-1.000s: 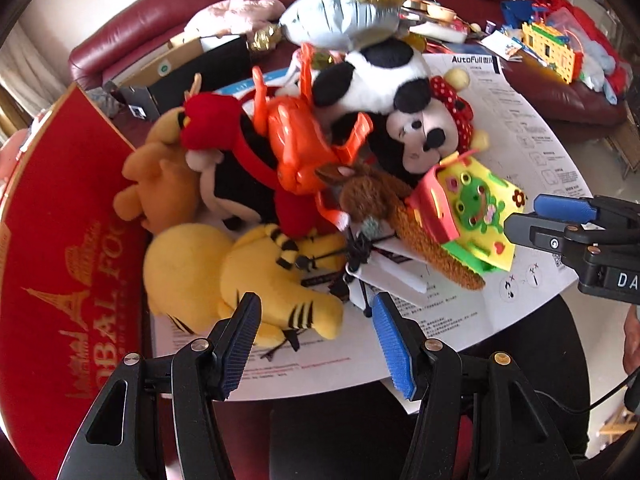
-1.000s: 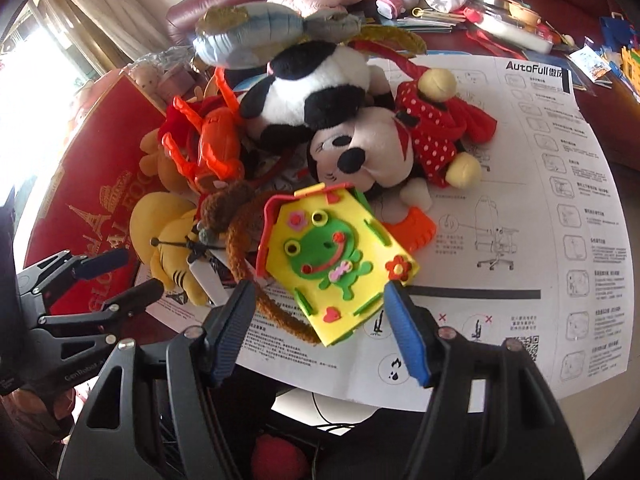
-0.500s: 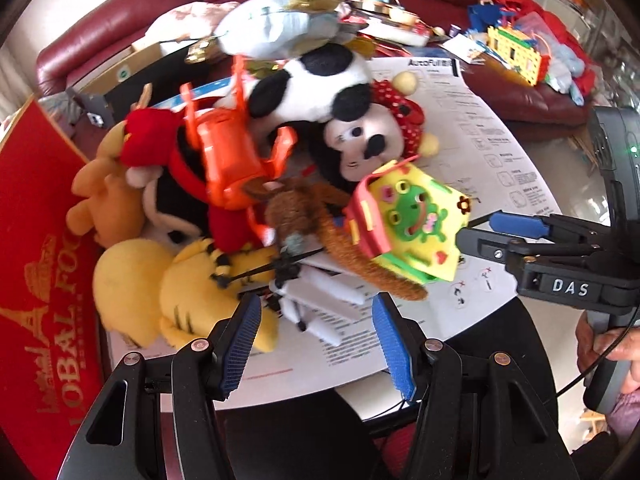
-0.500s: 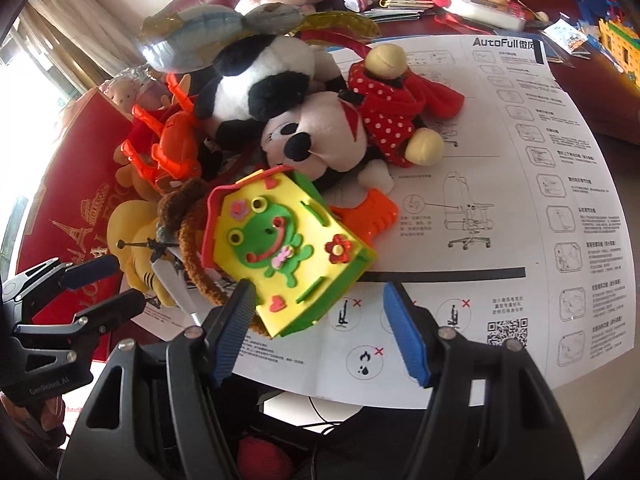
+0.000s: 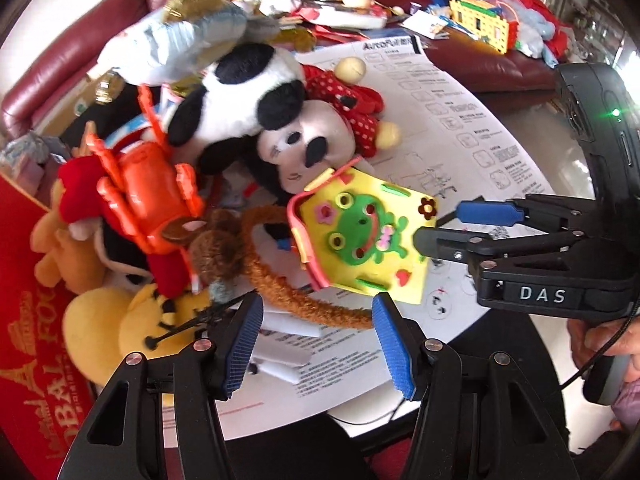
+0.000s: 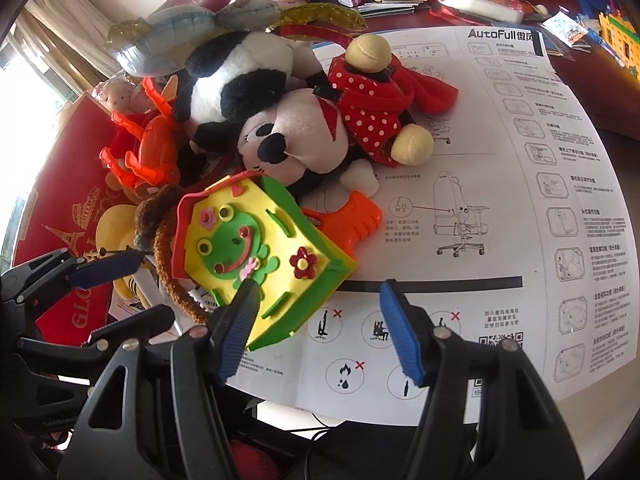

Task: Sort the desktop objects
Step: 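Close both tools on the yellow frog foam house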

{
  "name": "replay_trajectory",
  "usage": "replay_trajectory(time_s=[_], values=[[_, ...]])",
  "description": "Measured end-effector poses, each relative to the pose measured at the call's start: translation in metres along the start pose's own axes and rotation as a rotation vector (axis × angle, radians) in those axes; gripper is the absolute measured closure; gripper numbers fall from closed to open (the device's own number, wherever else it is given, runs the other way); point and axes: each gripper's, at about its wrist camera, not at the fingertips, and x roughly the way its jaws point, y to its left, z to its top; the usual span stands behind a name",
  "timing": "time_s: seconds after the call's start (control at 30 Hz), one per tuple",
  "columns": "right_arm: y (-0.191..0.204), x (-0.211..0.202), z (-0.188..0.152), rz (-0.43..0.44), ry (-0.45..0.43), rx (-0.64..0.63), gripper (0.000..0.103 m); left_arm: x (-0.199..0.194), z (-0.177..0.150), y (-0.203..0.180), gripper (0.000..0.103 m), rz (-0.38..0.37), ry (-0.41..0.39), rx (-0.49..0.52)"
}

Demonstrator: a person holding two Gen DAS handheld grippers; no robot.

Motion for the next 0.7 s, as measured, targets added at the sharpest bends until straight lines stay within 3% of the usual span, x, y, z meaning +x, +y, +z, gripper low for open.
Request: replay_trajectory(time_s=[0.27, 0.37, 0.47, 0.7], values=[[-0.001, 0.011, 0.009, 0.027, 0.01, -0.012, 0.043, 0.016, 0.009, -0.003, 0.045, 0.014, 0.016, 0.031], [0.0, 0.016, 0.012, 0.049, 0.026, -0.026, 0.049, 0.017, 0.011, -0.003, 0.045, 0.005, 0.015, 0.039], [0.001, 0.016, 0.013, 0.086, 0.025, -0.038, 0.065, 0.018, 0.012, -0.002, 0.045, -0.012, 0.017, 0.043], [-0.015, 0.011, 0.007, 0.092, 0.002, -0.012, 0.074, 0.019, 0.014, -0.005, 0.045, -0.021, 0.019, 0.065]])
